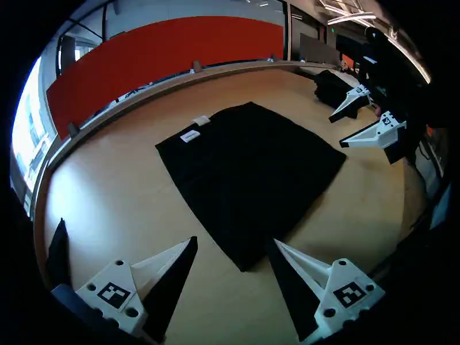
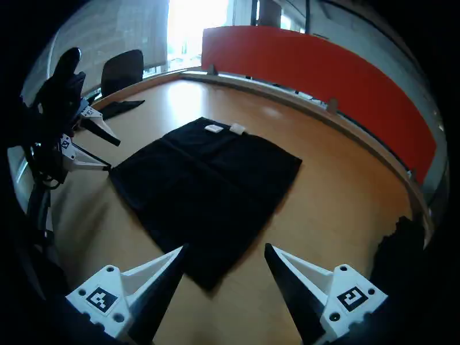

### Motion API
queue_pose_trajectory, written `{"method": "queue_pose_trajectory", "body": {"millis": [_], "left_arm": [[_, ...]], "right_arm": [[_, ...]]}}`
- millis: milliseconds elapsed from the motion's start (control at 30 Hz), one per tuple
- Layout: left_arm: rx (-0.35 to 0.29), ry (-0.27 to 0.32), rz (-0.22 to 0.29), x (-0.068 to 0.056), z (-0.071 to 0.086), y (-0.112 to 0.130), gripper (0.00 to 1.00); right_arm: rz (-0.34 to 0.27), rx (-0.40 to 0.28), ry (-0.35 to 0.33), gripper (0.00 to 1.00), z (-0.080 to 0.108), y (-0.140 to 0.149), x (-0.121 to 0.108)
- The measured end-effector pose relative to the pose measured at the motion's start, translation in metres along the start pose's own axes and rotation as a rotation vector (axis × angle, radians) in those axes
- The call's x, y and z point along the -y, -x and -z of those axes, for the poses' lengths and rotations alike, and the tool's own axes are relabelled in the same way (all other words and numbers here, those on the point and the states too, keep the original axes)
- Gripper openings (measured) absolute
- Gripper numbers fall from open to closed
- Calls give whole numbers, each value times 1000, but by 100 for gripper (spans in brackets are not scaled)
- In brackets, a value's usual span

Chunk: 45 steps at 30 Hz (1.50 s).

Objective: Fold towel

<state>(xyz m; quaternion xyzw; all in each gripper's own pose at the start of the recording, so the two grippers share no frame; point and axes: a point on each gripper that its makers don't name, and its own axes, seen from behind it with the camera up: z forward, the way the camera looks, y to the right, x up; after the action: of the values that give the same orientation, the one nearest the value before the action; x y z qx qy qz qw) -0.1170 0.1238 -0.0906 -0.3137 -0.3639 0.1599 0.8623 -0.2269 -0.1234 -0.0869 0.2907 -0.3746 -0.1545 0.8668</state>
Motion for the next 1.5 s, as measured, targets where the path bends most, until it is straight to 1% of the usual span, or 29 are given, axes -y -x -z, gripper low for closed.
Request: {"method": "queue_pose_trajectory", "body": {"millis": [267, 467, 633, 867, 1033, 1167, 1300, 1433, 1500], "left_arm": [[58, 20, -19, -6, -11, 18, 87], [80, 38, -12, -10, -15, 24, 87], [91, 46, -20, -13, -16, 25, 86], [101, 57, -4, -13, -17, 26, 86], [107, 60, -7, -14, -17, 26, 85], [110, 57, -2, -12, -17, 26, 80], [112, 55, 0, -14, -17, 26, 75], [112, 56, -3, -16, -16, 26, 68], [112, 56, -2, -17, -16, 26, 64]], "right_arm": [[7, 56, -39, 100, -6, 20, 8], [14, 82, -50, 100, -8, 28, 9], [16, 89, -55, 99, -9, 30, 9], [17, 106, -64, 90, -9, 36, 9], [27, 114, -68, 83, -9, 40, 9], [25, 113, -81, 75, -9, 42, 12], [20, 109, -90, 71, -9, 42, 13], [26, 108, -96, 65, -9, 42, 14], [30, 109, -99, 58, -10, 42, 15]]}}
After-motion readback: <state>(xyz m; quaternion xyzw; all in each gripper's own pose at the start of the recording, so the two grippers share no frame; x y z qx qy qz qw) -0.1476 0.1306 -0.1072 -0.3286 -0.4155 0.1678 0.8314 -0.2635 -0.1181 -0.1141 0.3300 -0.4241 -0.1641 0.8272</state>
